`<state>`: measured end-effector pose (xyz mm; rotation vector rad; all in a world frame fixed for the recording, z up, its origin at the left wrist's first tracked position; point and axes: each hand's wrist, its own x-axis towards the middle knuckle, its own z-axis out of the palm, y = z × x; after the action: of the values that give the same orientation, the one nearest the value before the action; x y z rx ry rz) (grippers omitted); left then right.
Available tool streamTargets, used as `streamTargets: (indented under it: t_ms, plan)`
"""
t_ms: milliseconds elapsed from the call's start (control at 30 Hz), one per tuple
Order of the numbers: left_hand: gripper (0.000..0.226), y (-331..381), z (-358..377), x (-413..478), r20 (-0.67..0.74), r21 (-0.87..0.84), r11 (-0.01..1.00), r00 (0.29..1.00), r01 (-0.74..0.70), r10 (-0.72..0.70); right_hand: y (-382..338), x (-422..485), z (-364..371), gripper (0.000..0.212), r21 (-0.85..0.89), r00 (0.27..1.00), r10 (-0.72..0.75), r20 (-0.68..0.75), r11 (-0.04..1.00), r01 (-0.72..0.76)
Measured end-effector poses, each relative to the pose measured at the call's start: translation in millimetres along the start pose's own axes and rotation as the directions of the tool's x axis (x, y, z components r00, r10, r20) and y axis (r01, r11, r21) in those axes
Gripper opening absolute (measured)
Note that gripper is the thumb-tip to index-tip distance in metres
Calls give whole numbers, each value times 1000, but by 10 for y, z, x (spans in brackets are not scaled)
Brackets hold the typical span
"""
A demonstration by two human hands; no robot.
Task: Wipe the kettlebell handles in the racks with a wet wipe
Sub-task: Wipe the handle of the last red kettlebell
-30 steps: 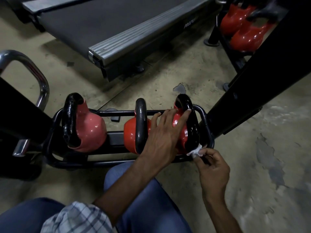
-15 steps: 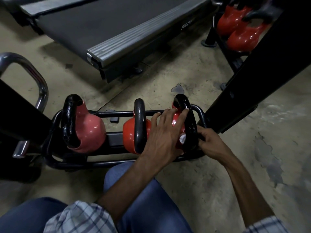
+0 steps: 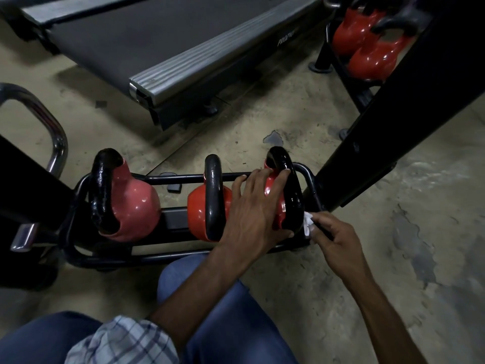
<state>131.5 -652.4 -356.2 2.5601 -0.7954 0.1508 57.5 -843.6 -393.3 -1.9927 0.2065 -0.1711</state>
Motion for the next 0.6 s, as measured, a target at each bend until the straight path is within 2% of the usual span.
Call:
streamTargets:
  t_ms: [100,233,333,400,533,600]
  plan:
    - [116,1,0,1,-2,-12,1000,1000,1,-1,-146,35,-12,32,61,998,50,47,997,-53]
    - [116,9,-4,1,-1,-12,1000,1000,8,-8,-324,391,-16,24,239,939,284,193,915,-326]
    - [116,7,-15,2,0,-19,1000,1000,7,-7,-435,628,75,22,396,905,407,123,816,-421]
    - [117,6,-22,11,-4,-20,1000,1000,11,-11,-485,794,121,18,388,899,429,95,815,-430]
    - [119,11,-20,27,-5,-19,1000,1000,18,-18,-559,1174,192,40,289,904,425,51,860,-420]
    - [120,15,-20,20,1,-34,999,1000,20,-20,-592,1404,229,31,221,905,426,26,880,-421]
